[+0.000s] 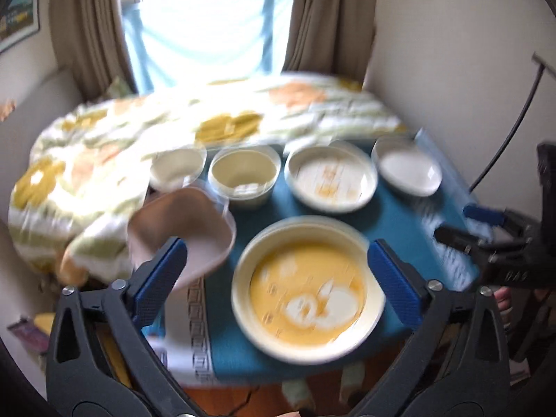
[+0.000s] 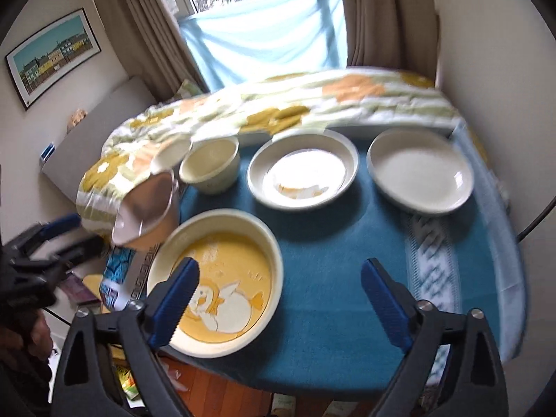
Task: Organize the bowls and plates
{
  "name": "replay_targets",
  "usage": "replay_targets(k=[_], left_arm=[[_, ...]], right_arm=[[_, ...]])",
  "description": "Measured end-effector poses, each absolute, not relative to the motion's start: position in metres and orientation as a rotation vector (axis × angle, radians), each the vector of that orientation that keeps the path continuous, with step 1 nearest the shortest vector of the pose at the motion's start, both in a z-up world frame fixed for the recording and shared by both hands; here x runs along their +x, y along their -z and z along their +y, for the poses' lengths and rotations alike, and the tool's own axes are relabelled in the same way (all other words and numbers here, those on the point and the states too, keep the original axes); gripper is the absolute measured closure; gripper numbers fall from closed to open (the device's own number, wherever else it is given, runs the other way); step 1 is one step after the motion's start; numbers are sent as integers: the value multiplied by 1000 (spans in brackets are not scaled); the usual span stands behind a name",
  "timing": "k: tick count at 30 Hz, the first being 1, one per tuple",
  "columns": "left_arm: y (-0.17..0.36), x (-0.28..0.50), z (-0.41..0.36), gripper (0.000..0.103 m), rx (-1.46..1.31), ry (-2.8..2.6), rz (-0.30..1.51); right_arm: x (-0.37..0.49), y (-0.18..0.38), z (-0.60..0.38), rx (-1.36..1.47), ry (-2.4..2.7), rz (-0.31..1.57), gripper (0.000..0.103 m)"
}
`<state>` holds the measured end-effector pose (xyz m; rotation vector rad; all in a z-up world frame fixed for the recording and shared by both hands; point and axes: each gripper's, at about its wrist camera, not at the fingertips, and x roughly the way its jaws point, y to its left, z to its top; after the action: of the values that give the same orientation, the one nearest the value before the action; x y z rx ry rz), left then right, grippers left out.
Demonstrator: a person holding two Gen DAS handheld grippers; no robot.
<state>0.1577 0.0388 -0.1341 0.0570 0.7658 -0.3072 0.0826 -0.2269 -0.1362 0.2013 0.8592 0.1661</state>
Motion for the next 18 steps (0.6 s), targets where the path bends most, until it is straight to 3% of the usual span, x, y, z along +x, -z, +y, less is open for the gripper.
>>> replay_targets(k=[12,18], left_arm=[[94,255,-77,0,145,656,782],[115,327,-150,0,147,765,886]], right_arm=[[85,90,-331,264,140,838,9],[127,125,-393,451,132,899,9]])
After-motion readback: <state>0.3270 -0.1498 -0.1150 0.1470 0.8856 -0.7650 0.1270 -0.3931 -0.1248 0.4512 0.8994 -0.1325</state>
